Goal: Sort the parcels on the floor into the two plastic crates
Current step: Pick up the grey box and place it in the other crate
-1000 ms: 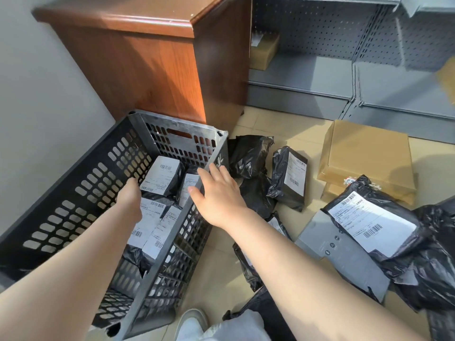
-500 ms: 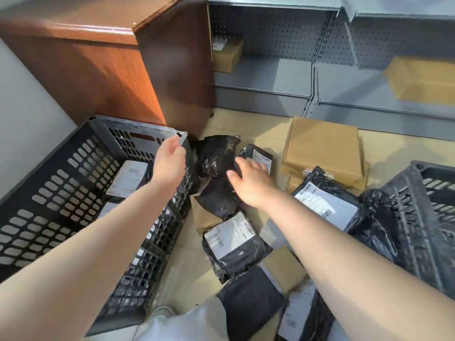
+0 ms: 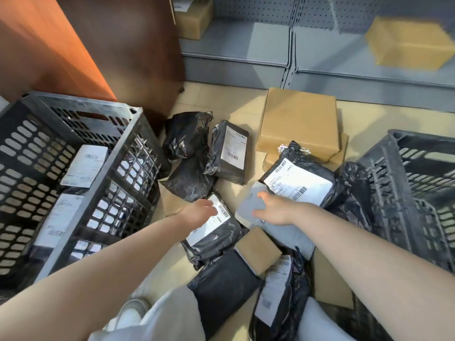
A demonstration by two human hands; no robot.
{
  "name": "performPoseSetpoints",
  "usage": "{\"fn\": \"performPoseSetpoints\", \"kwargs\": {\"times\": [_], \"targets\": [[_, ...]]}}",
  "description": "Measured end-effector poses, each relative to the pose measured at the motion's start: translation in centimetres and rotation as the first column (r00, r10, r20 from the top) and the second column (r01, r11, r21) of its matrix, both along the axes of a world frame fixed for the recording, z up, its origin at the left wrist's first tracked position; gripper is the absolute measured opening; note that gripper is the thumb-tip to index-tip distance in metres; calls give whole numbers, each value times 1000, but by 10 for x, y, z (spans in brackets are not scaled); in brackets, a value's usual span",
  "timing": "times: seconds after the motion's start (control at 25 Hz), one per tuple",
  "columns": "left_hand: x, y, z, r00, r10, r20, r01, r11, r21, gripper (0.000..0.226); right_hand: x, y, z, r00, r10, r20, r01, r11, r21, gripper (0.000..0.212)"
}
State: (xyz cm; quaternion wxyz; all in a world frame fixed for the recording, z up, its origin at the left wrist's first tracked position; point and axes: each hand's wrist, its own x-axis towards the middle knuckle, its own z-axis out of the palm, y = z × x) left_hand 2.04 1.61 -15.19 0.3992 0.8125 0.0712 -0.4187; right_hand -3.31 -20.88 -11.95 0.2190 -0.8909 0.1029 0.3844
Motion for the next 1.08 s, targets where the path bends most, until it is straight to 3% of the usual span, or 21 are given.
{"fn": "performPoseSetpoints", "kwargs": {"times": [0.24,0.36,0.52,0.56,0.64,0.72,0.84,0.96,1.08], "targets": [[-13,-10,-30,986,-116,-123,120,992,26,54,-27,-20,-50,996,-85,24,85,996,-36,79],[-9,-18,-39,984,-132,-120,136,990,24,55,-30,-28,-63,983,-148,107,150,989,-15,70],[7,-30,-47,990,-92,-106,90,996,-18,58,7,-33,-56,844,-486,229,449,872,196,42],[11,-33,-49,989,-93,-115,91,996,-24,62,17,-36,-55,835,-502,224,467,863,192,41],[15,-42,-48,984,-125,-128,120,992,-47,59,24,-36,-58,909,-384,162,371,923,105,50],[15,-49,-52,978,-149,-144,141,988,-63,61,17,-31,-69,977,-178,117,180,984,-13,75],[10,-57,-58,971,-166,-171,153,984,-86,75,-1,-25,-83,990,95,100,-67,965,-255,116],[4,-62,-60,968,-201,-153,186,977,-107,62,-10,-26,-91,973,195,121,-141,925,-353,126],[4,-63,-58,970,-185,-156,165,977,-132,56,-7,-29,-94,969,181,167,-110,924,-367,128]]}}
